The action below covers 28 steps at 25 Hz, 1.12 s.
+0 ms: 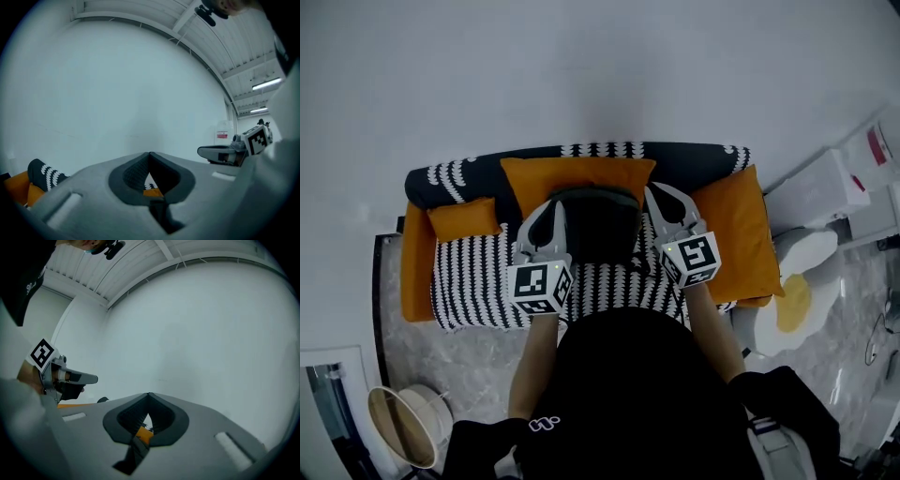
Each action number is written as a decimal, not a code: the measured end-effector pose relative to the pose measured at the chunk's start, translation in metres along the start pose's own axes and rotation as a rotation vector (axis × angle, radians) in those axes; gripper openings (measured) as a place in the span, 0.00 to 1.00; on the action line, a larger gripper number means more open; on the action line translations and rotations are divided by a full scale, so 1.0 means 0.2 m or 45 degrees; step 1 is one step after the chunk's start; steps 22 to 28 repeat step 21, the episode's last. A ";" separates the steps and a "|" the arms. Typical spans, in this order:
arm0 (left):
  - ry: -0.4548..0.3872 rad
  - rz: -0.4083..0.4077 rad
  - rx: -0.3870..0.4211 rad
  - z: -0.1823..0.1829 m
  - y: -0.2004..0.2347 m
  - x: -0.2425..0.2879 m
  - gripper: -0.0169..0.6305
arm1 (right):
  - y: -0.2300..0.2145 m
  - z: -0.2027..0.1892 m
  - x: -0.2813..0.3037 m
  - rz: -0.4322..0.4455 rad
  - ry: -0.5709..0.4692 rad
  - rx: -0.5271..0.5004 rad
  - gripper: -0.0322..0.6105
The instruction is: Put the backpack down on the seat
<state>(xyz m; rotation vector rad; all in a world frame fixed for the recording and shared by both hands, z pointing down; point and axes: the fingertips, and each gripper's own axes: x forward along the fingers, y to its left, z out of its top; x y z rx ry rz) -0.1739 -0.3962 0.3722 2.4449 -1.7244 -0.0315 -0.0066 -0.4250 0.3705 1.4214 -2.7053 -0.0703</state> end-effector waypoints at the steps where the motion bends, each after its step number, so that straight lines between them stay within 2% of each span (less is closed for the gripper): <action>1: 0.004 -0.002 0.000 0.00 -0.01 0.01 0.03 | 0.00 0.00 0.00 0.000 0.000 0.005 0.06; 14: 0.062 0.000 0.064 -0.02 -0.05 0.05 0.03 | -0.02 -0.03 0.02 0.010 0.008 0.048 0.06; 28: 0.063 -0.010 0.073 -0.02 -0.06 0.07 0.03 | 0.00 -0.04 0.04 0.034 0.012 0.046 0.06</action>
